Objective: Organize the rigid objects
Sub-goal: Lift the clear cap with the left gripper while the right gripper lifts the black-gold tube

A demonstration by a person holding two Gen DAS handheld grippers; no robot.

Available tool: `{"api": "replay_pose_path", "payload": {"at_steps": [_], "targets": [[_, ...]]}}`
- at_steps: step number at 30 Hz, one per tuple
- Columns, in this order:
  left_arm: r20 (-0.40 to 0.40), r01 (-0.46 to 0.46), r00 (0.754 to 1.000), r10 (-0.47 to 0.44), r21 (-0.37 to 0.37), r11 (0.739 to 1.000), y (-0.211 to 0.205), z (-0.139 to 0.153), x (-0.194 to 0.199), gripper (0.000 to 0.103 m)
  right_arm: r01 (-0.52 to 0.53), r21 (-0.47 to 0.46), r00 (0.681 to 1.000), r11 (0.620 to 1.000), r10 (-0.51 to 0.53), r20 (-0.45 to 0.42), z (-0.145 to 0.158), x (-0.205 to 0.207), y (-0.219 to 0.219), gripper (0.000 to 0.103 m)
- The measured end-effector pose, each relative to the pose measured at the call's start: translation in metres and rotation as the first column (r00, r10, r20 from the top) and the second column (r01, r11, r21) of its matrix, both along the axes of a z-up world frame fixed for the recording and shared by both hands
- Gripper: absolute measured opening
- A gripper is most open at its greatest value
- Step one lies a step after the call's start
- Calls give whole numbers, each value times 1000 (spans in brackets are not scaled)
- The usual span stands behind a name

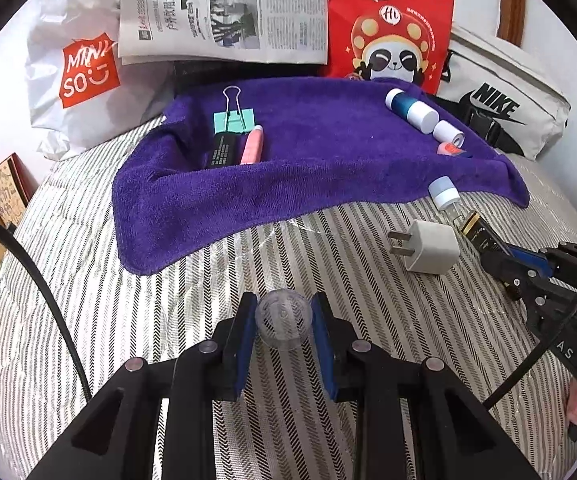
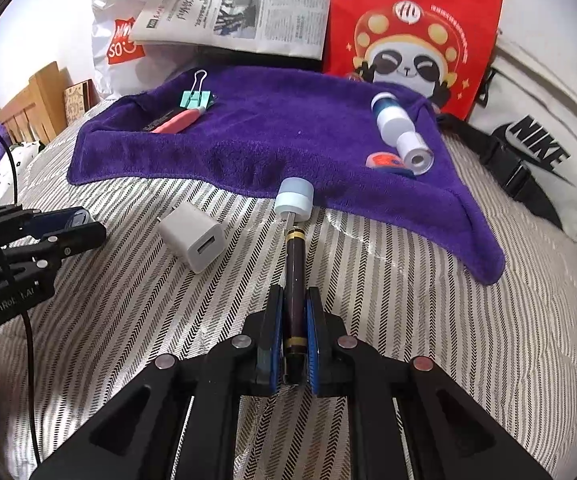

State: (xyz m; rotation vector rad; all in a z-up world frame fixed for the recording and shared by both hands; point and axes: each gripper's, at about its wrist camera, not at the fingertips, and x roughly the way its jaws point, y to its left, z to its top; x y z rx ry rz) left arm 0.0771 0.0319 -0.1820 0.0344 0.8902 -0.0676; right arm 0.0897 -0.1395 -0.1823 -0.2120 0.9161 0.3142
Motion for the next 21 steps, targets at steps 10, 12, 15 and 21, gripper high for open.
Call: {"api": "replay_pose_path", "payload": {"at_steps": [10, 12, 15, 21], "targets": [[1, -1, 1000, 1, -12, 1000, 0, 0, 0, 27, 2, 17, 1000, 1000, -2, 1, -1, 0, -1, 11], [1, -2, 1000, 3, -18, 1000, 1, 0, 0, 27, 2, 20, 1000, 1000, -2, 1, -2, 0, -2, 11], [1, -2, 1000, 2, -28, 1000, 2, 0, 0, 27, 2, 15, 1000, 1000, -2, 3, -2, 0, -2, 11], [2, 2, 1000, -2, -20, 1000, 2, -1, 0, 29, 2, 25, 1000, 1000, -2, 0, -2, 0, -3, 11]]}}
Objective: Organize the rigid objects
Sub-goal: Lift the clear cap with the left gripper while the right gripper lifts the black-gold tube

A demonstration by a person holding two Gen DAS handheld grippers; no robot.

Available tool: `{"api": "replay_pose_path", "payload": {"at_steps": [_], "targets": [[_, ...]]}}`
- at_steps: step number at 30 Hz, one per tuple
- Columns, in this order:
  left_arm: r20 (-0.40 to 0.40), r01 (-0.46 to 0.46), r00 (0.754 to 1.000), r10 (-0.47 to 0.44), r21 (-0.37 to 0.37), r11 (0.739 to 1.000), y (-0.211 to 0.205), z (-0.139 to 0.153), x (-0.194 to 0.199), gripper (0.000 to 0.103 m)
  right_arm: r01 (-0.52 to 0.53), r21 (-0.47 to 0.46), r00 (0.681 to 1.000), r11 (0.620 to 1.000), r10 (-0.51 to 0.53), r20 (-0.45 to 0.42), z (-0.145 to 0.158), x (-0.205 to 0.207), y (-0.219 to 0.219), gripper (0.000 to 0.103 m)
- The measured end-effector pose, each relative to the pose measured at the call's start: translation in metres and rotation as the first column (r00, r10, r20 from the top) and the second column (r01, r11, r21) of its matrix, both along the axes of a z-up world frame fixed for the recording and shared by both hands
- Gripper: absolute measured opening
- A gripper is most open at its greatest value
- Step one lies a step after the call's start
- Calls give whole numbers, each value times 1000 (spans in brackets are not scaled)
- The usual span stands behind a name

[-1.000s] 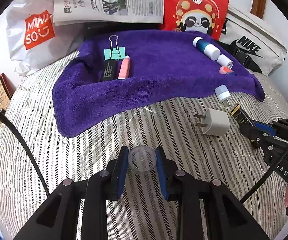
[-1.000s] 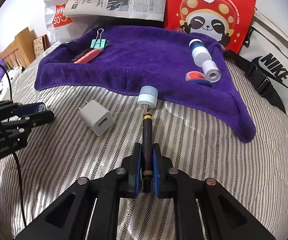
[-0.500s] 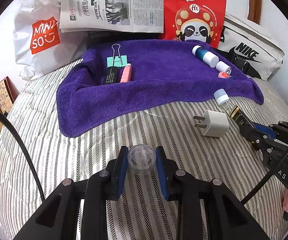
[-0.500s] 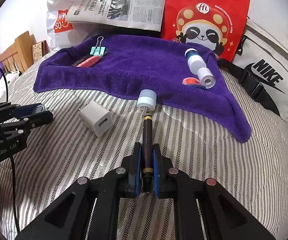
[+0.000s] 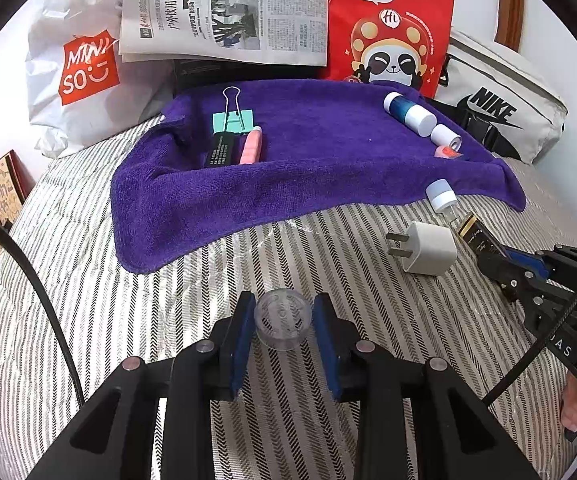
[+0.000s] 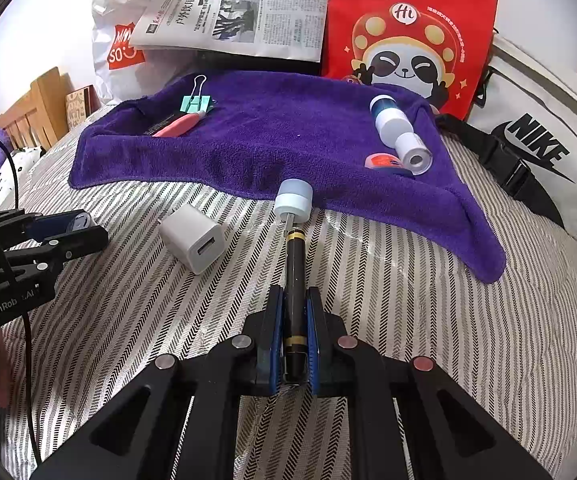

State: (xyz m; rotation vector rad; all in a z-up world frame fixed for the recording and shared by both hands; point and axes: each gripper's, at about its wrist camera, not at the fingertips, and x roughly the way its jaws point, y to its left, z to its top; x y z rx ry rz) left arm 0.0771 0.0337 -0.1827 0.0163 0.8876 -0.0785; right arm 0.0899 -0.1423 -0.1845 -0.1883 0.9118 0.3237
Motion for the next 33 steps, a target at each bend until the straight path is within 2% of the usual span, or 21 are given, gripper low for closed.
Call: {"api": "replay_pose_path", "payload": {"at_steps": [13, 15, 18, 21, 24, 26, 33], "targets": [[0, -1, 1000, 1, -7, 1000, 1, 0, 0, 29, 1, -1, 1000, 1000, -1, 0, -1, 0, 1, 11], [0, -7, 1000, 7, -12, 1000, 1, 1, -1, 25, 1, -9, 1000, 1000, 0, 3, -1, 0, 2, 11], [-11, -11, 1000, 10, -35, 999, 5, 3, 0, 25, 2, -27, 1000, 1000, -2, 10, 0, -2, 4, 10], [-49, -23, 999, 19, -80, 997, 10, 8, 3, 25, 18, 7, 1000, 1000, -18, -22, 2, 0, 0, 10], [-21, -26, 999, 24, -89, 996, 13, 26, 2, 25, 9, 71, 997, 997, -3, -78, 11, 3, -4, 10], [-5, -19, 1000, 19, -97, 995, 14, 40, 4, 26, -10, 84, 998, 996, 16, -61, 25, 1, -3, 10], [103, -4, 995, 8, -43, 999, 11, 93, 16, 26, -50, 93, 998, 994, 46, 51, 78, 8, -1, 10]]}}
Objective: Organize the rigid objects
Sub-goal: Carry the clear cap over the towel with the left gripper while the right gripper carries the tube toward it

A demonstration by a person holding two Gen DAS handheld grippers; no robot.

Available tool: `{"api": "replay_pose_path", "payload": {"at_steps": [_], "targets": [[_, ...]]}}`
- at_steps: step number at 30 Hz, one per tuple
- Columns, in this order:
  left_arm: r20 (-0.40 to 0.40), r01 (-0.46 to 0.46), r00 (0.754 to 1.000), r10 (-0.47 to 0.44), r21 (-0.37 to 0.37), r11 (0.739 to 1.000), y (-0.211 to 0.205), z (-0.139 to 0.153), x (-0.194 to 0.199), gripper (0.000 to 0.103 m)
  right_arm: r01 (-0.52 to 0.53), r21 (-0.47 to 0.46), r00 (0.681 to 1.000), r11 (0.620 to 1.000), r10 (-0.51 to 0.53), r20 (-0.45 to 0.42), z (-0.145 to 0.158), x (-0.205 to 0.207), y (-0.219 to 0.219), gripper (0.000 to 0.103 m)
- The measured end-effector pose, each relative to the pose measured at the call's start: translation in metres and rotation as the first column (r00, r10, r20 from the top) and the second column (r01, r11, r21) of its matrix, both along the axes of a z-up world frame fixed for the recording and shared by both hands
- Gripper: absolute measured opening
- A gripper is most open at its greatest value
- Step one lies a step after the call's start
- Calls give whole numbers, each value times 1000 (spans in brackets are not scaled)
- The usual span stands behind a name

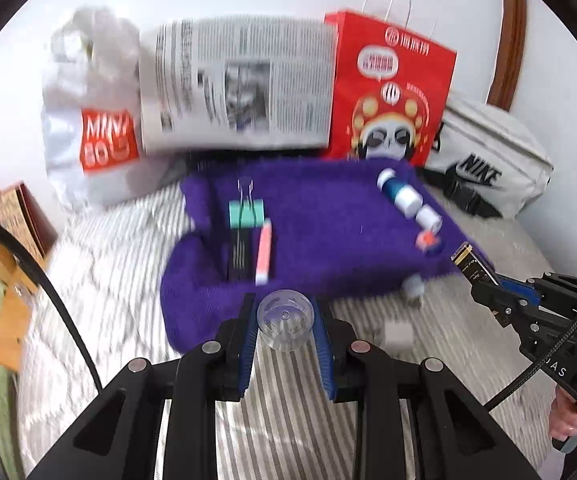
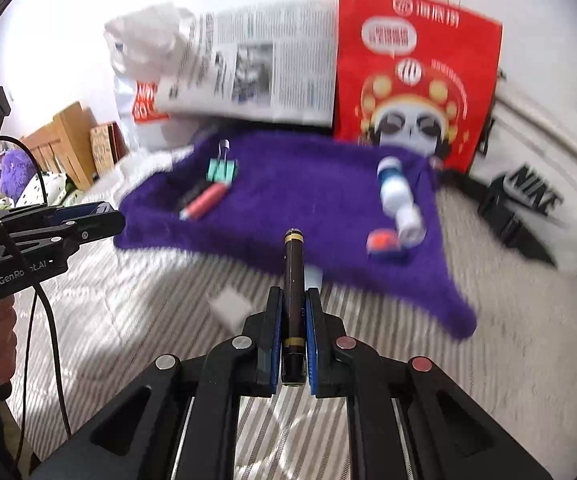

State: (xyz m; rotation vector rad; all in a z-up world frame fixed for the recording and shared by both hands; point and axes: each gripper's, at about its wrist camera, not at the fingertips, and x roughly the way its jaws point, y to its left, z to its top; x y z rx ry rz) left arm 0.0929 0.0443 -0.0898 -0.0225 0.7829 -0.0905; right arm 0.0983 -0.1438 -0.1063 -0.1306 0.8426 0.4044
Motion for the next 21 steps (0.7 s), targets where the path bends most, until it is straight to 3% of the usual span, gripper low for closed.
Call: {"api": "replay_pose_path", "payload": {"at_steps": [9, 21], "targets": [[55, 0, 999, 1, -11, 1000, 0, 31, 30, 26, 8, -28, 999, 1000, -7, 40, 23, 31, 2, 10], [12, -17, 1000, 18, -39, 999, 13, 14, 70, 26, 38, -23, 999, 999, -37, 14, 18, 76, 7, 8]]}}
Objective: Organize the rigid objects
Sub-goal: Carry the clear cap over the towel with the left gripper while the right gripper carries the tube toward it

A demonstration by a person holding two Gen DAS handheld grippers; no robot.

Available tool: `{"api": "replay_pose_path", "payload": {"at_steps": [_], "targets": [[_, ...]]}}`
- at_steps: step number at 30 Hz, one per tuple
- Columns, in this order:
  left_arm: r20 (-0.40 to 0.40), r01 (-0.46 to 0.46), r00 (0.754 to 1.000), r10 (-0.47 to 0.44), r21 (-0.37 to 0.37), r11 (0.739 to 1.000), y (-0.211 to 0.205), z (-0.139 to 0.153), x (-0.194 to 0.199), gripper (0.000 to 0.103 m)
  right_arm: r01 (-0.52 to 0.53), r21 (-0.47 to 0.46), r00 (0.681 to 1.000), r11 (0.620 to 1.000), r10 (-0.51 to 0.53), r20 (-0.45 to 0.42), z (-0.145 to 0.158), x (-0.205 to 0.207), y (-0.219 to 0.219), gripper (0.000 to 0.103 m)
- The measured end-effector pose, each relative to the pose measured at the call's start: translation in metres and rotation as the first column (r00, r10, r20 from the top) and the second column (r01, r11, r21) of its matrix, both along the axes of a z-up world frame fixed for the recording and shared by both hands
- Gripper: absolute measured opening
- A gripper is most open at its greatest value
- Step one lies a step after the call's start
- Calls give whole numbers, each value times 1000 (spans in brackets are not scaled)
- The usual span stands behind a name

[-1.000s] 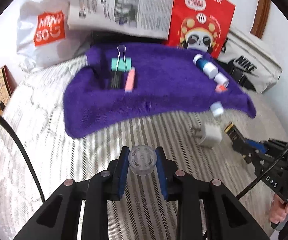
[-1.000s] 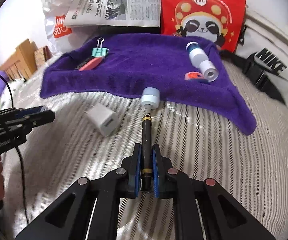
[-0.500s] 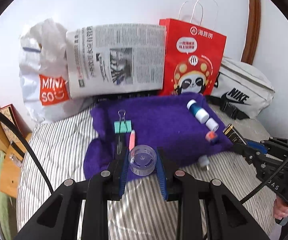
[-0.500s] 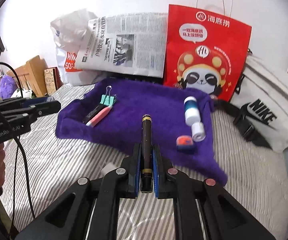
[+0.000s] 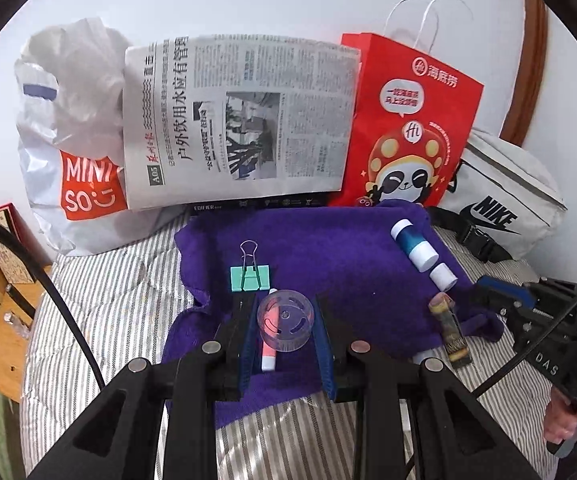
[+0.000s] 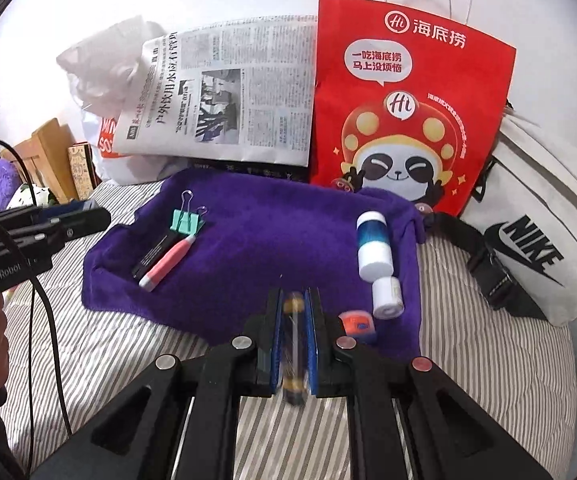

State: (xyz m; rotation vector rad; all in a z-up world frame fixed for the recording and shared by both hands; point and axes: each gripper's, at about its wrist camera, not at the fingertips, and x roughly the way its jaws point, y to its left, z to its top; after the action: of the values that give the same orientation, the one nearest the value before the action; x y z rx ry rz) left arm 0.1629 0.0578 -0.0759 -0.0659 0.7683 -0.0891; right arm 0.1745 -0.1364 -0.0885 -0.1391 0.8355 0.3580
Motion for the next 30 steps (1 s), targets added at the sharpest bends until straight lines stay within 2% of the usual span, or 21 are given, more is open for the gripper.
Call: {"api": "replay_pose_path", "payload": {"at_steps": [1, 2, 7, 12, 17, 20, 22, 27, 30], "targets": [[-4, -3, 1000, 3, -4, 1000, 2, -2, 3, 26, 4, 10, 1000, 1000, -4, 5, 0, 3, 0, 2], [-12, -1, 1000, 1, -11, 1000, 3, -5, 7, 26, 6, 26, 1000, 1000, -6, -2, -2, 7, -1, 1], [-37, -2, 999, 0, -30, 1000, 11, -17, 13, 26, 8, 14, 996, 1000, -7, -86, -20, 22, -5, 2], [-67, -7, 998, 4, -55, 998, 16, -30, 14, 26, -10, 6, 991, 1000, 10, -131, -28, 4, -16, 5], [-84, -3, 996, -3, -63, 998, 15, -36, 14, 26, -50, -13, 983, 999, 47, -179, -39, -22, -19, 20], [-85, 9, 996, -14, -57, 998, 13, -36, 11, 26, -54, -15, 977, 998, 49, -207, -52, -26, -19, 30], [-88, 16, 996, -21, -49, 999, 11, -35, 9, 26, -54, -22, 974, 998, 48, -222, -62, -25, -16, 33], [-103, 24, 994, -27, -26, 999, 10, -37, 4, 26, -40, -77, 979, 996, 24, -201, -77, -15, -11, 33], [-116, 29, 993, -31, -19, 999, 9, -40, 1, 26, -25, -55, 976, 998, 12, -218, -85, -7, -13, 20]]}}
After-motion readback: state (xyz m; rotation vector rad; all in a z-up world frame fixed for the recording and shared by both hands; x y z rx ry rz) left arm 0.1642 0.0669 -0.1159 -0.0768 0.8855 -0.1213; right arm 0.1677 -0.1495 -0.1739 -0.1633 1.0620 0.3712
